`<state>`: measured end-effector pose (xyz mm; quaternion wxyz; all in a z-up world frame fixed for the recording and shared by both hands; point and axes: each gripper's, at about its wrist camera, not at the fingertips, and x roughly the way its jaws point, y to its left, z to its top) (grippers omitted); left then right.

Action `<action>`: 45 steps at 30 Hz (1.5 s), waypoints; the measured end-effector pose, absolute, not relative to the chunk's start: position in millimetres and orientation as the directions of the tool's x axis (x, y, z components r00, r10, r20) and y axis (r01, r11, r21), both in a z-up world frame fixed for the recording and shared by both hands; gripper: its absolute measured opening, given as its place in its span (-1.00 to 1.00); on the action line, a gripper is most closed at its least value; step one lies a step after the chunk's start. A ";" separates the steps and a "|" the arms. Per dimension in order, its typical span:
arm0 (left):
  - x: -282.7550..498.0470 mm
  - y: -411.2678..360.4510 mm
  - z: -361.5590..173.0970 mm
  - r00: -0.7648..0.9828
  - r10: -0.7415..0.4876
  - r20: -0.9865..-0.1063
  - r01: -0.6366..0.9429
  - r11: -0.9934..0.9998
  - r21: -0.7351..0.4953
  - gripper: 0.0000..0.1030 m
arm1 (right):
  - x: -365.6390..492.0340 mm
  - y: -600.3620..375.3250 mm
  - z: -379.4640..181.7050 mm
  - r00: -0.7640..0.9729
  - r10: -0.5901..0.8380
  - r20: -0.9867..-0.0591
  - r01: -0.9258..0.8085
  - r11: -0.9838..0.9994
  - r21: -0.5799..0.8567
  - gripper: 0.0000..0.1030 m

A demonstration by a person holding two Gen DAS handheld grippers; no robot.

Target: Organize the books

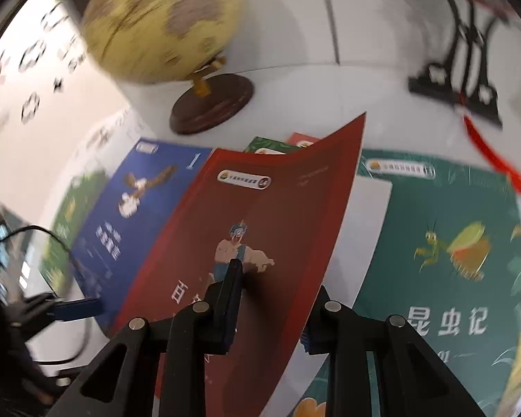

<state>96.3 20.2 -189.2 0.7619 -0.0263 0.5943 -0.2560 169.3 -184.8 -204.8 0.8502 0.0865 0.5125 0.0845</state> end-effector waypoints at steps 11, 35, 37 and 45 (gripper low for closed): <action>96.5 21.5 -205.8 0.149 -0.488 -0.860 0.283 0.854 -0.436 0.57 | 157.3 -174.3 -201.1 0.511 0.126 -0.851 -0.189 0.981 0.032 -0.52; 105.5 -15.1 -178.6 0.128 -0.671 -0.730 0.312 0.726 -0.613 0.57 | 151.2 -235.3 -208.3 0.482 0.212 -0.850 -0.133 0.977 0.168 -0.51; 110.6 -21.8 -179.1 0.125 -0.666 -0.735 0.330 0.727 -0.603 0.63 | 151.1 -237.6 -208.5 0.483 0.224 -0.846 -0.129 0.974 0.184 -0.51; 142.1 -41.1 -192.1 0.108 -0.724 -0.682 0.329 0.673 -0.662 0.63 | 153.2 -239.6 -208.5 0.483 0.266 -0.834 -0.137 0.964 0.228 -0.48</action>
